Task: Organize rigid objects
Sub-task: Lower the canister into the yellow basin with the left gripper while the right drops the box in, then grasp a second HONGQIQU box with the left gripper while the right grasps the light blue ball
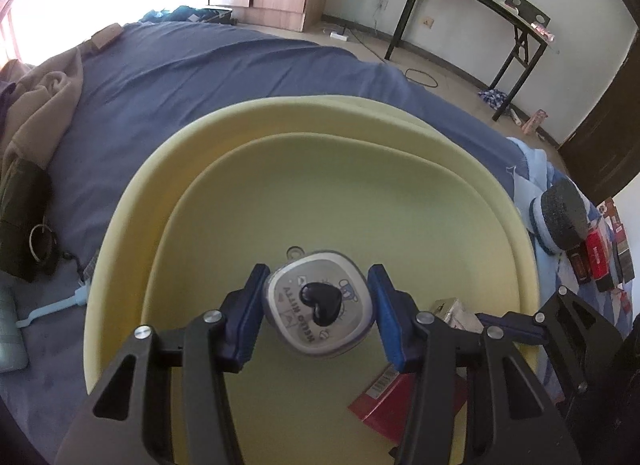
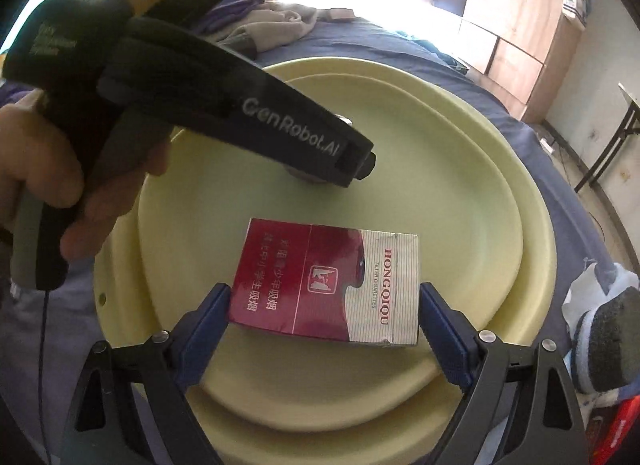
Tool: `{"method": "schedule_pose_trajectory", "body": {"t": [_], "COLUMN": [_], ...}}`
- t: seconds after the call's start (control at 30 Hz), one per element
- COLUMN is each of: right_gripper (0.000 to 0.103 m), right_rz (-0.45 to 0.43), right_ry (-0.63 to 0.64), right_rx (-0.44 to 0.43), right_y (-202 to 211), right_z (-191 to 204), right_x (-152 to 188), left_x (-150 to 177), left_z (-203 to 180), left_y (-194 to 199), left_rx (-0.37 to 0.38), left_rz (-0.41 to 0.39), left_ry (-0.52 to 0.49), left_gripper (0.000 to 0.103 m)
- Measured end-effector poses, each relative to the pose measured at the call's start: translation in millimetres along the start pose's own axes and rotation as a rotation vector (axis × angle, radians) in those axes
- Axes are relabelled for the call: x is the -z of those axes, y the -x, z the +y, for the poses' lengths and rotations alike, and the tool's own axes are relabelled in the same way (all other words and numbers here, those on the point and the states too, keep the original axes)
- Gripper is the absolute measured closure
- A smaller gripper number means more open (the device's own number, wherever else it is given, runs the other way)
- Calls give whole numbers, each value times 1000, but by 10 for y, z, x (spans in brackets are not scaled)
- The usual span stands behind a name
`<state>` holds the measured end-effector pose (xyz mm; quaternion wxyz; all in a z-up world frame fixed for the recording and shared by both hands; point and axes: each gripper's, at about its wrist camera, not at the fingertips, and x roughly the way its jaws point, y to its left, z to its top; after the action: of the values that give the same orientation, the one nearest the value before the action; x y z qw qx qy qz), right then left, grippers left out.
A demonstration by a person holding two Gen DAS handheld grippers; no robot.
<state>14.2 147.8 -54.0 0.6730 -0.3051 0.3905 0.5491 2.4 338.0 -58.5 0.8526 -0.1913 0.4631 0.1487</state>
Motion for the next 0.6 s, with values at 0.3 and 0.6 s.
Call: {"method": "schedule_pose_trajectory", "body": {"t": [0.3, 0.6], "right_gripper": [0, 0], "right_rz": [-99, -276], "right_ry": [-2, -418], "right_rx": [115, 255], "right_y": [238, 1967], "right_z": [193, -863], "right_x": [30, 1033], "left_x": [-49, -132], "left_z": [-17, -1162], "left_y": [375, 908], "left_rx": [52, 180], "left_rz": [-124, -245], "left_ry": [36, -197], "left_gripper": [14, 0]}}
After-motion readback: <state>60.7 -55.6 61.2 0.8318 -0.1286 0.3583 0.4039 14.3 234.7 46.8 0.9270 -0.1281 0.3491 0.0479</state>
